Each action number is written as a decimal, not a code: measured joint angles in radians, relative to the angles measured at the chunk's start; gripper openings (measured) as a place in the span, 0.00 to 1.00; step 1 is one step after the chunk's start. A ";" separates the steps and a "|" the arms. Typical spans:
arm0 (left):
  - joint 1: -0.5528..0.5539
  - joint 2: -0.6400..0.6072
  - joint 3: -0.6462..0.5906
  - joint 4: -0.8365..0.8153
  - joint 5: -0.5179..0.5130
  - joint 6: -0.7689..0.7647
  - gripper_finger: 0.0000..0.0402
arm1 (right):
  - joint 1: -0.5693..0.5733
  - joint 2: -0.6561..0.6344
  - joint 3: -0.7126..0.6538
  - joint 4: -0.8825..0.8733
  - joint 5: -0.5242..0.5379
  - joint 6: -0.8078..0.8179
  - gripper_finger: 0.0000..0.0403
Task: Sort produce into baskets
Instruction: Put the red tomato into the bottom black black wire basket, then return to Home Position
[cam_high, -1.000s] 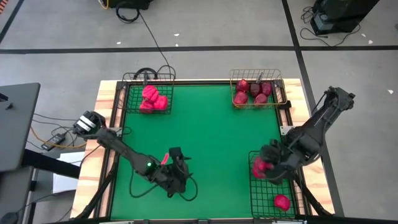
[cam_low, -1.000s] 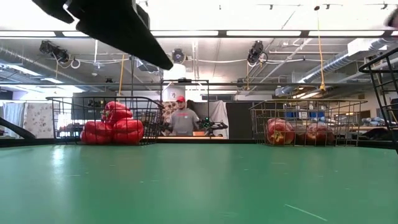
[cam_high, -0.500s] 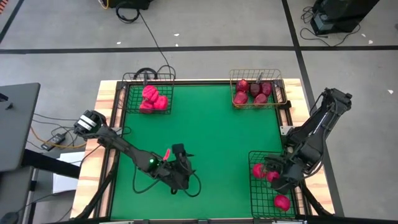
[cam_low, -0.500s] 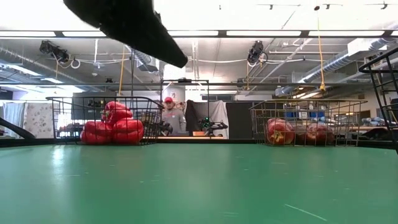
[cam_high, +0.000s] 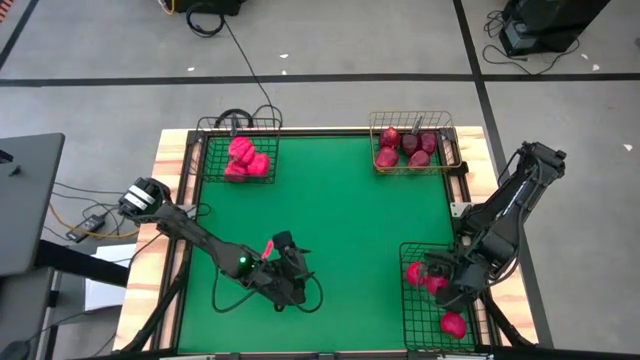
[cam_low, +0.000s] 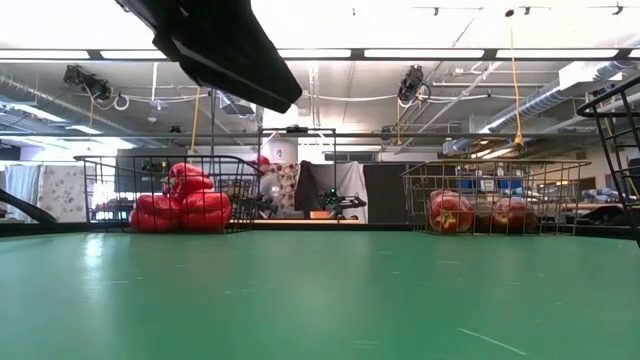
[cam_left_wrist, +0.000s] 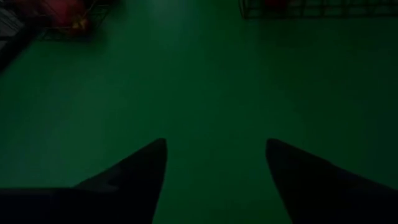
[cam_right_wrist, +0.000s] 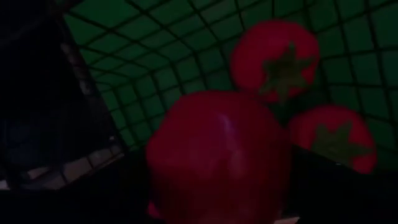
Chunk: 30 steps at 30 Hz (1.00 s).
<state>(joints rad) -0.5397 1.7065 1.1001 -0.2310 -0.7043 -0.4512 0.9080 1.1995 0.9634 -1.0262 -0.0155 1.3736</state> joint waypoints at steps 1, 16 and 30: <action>-0.001 0.000 0.000 0.000 0.001 -0.006 0.69 | 0.000 0.000 0.000 0.000 0.007 -0.005 0.84; -0.045 -0.200 0.000 -0.057 -0.028 -0.026 0.51 | 0.001 0.000 0.000 0.150 0.076 -0.104 0.88; 0.018 -0.588 -0.210 -0.031 -0.030 0.110 0.24 | -0.161 -0.009 0.000 0.623 0.853 -1.003 0.55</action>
<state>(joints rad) -0.5217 1.1186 0.8904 -0.2621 -0.7342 -0.3409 0.7472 1.1908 0.9634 -0.4030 0.8374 0.3711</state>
